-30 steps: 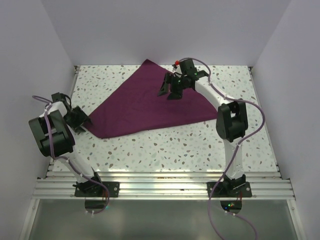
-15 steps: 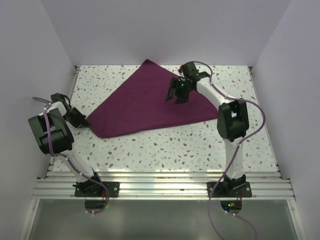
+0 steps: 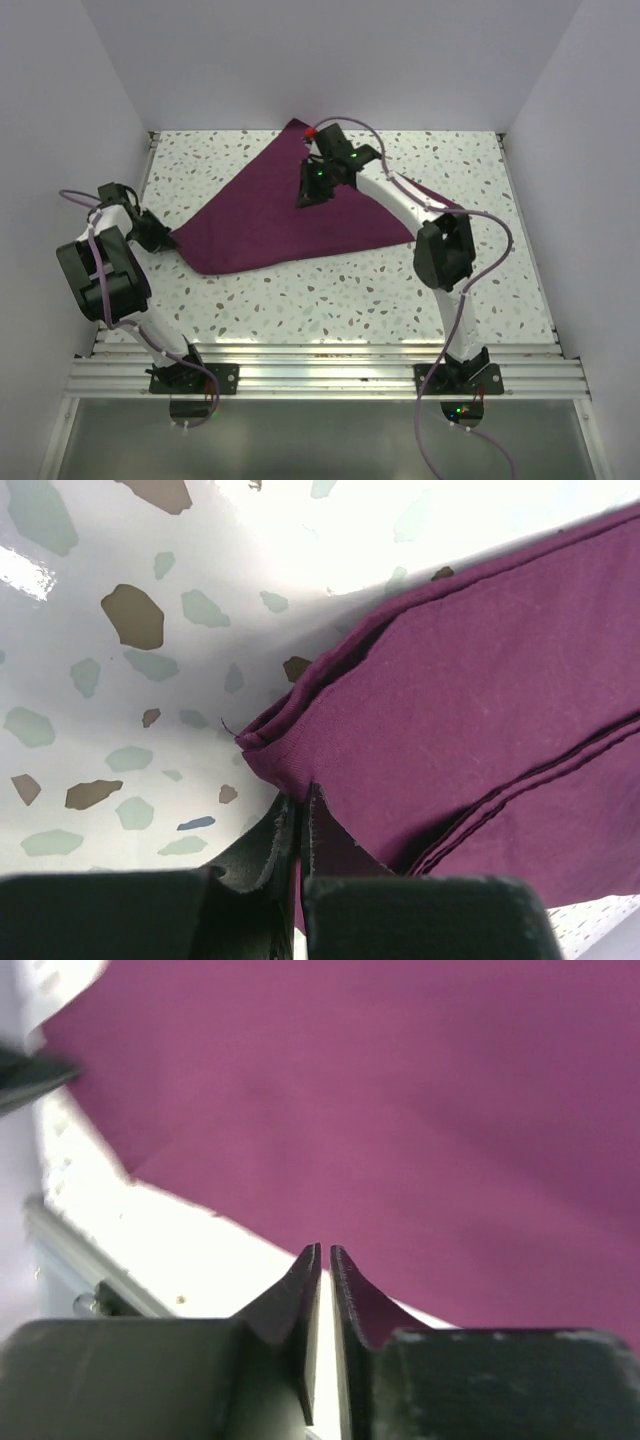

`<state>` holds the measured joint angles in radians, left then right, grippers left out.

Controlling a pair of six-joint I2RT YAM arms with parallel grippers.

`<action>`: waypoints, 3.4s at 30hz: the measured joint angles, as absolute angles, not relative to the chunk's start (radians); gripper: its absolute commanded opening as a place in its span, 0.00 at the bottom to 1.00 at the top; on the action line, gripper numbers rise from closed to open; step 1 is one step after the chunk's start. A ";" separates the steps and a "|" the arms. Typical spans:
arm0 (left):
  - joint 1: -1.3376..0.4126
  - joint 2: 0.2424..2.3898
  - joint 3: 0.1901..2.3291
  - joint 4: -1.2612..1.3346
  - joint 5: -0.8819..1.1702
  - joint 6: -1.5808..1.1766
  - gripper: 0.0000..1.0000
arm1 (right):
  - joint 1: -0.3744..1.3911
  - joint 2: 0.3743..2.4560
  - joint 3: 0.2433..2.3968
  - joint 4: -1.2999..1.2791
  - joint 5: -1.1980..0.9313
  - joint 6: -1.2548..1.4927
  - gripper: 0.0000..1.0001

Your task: Prepare the surgical pack

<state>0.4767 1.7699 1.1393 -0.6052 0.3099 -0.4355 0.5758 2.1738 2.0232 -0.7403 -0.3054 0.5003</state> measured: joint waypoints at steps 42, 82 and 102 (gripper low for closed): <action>0.442 1.590 1.081 -0.586 0.420 -0.524 0.02 | 0.850 2.503 2.216 -0.693 -0.172 0.557 0.00; 0.233 1.478 1.096 -0.540 0.457 -0.707 0.02 | 0.880 2.440 2.103 -0.686 -0.213 0.564 0.00; 0.010 1.489 1.280 -0.545 0.441 -0.768 0.00 | 0.549 2.158 1.966 -0.711 -0.220 0.563 0.00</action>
